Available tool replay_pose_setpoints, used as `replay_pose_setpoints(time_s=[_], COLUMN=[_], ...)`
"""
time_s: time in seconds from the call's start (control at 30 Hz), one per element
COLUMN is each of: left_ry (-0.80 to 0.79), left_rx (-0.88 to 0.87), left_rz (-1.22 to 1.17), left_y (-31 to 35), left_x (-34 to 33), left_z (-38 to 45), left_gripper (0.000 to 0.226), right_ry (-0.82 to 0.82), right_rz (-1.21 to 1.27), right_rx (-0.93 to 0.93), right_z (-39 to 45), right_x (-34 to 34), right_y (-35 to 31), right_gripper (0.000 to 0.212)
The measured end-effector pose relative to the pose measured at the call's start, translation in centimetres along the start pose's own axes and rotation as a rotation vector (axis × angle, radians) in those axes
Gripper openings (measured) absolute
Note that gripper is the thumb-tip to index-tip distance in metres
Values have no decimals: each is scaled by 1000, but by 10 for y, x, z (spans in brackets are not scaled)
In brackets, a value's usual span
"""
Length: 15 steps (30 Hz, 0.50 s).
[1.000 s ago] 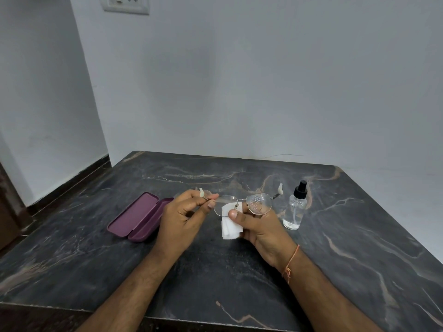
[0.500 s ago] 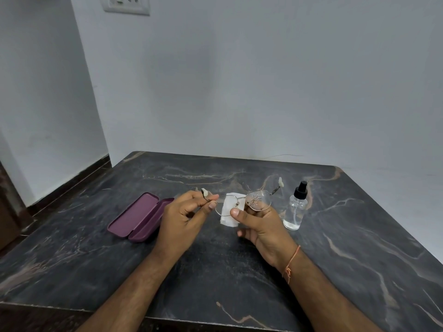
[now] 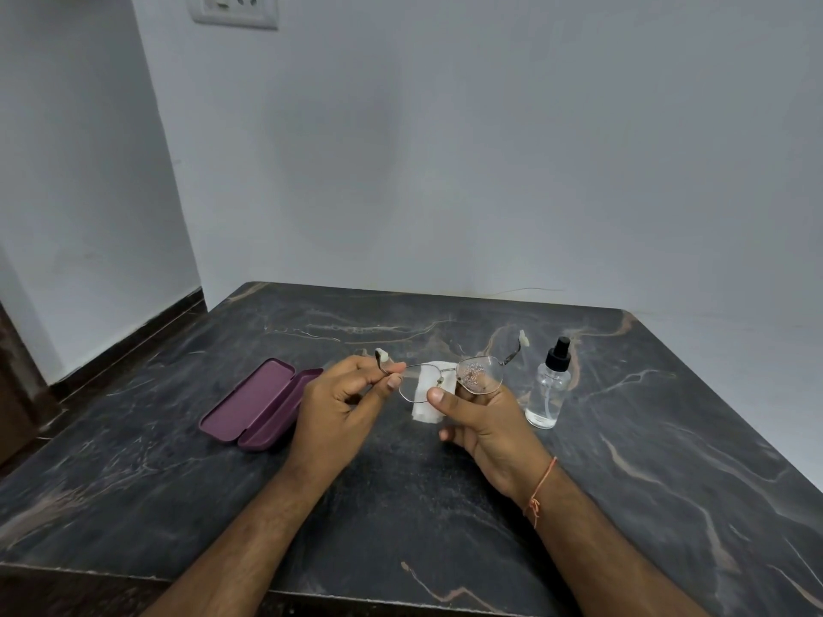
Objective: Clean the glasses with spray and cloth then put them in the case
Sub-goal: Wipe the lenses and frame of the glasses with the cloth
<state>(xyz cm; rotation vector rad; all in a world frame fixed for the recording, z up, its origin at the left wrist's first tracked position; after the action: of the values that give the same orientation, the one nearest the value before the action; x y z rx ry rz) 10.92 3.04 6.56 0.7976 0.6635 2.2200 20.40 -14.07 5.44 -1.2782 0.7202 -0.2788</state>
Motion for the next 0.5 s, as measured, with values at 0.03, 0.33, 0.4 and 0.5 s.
replay_pose_setpoints(time_s=[0.03,0.33,0.4,0.5], left_ry=[0,-45,-51,-40], left_rx=[-3,6,16,28], left_rz=[4,-88,-97,-83], left_y=[1,2,2,-1], left_x=[0,-2,-3,-2], left_z=[0,0,0,0], left_gripper=[24,21,21,21], right_ry=[-12,-200,-211,-183], right_rz=[5,-45,-53,-50], right_rx=[-6,-67,-78,-86], right_z=[0,-4,-4,-2], right_x=[-1,-12,-12,-10], right_y=[0,4,5,8], right_gripper=[33,39,40,34])
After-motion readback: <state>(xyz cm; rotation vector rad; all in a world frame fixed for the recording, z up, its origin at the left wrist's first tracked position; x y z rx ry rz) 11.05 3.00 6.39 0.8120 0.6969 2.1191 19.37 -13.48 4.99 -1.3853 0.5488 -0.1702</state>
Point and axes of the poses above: each hand's wrist, its own z-axis towards the middle knuckle, its own x-axis out of the back of the hand, y = z × x, the point moved 6 cm from there along z, towards the middle knuckle, and after that the axes turned 10 degrees about -y, right-handed, at the moved point
